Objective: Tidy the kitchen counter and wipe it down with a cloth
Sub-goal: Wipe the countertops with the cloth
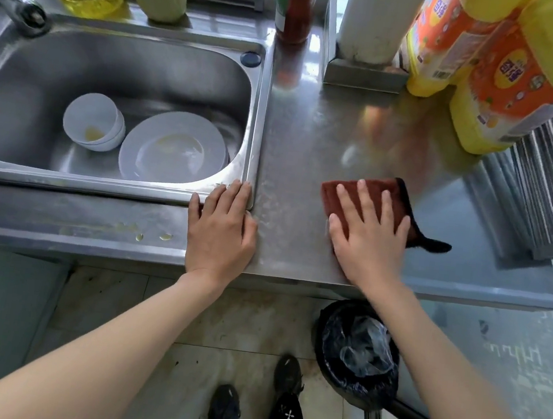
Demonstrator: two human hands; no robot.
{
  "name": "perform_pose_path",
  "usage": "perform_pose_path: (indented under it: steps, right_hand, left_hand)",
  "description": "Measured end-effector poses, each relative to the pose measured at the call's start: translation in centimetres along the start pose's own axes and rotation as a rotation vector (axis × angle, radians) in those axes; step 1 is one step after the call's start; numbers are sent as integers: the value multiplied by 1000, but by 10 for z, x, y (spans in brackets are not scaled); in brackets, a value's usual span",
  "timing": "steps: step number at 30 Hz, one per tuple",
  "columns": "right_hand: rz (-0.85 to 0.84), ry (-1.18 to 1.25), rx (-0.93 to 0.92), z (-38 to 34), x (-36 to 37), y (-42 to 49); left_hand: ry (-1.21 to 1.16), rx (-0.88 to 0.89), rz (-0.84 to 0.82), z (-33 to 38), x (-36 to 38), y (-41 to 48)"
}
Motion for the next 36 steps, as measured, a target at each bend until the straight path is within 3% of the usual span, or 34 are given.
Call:
perform_pose_path:
  steps: [3,7,8,10,12,14,18,22,26,33,36]
  right_hand:
    - [-7,3,136,-13,3,-14]
    - [-136,243,-128,-32,0,-27]
    - [-124,407,-179,-22,-10,-26]
    - [63,617,-164,19,-32,-18]
    - [273,576,7,76,-50,-8]
    - [340,427,73,115,-60,2]
    - [219,204,-152,119,-49,17]
    - [20,78,-206,113,-25,16]
    - [-3,46,-189,113,-23,17]
    - [16,40,-200,113,-23,18]
    - [21,44,-189,115,-20,18]
  left_hand:
    - [0,10,-39,2,0,0]
    - [86,110,2,14,-8,-6]
    - [98,159,18,24,-11,-10]
    - [44,221,11,58,-11,-13]
    - [-37,236,-40,105,-5,-8]
    - [-73,211,-88,149,6,1]
    - [26,59,-264,176,45,14]
    - [65,52,-259,162,55,63]
    - [77,39,-257,157,55,86]
    - [108,386,-341,161,49,13]
    - [100,243,-292,137,49,64]
Point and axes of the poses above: each hand's wrist, its own y-axis towards the middle knuckle, its own x-axis out of the palm, z = x × y, the point moved 6 cm from there along y, towards the middle knuckle, and after that the axes turned 6 degrees about y, right-handed, at the moved point
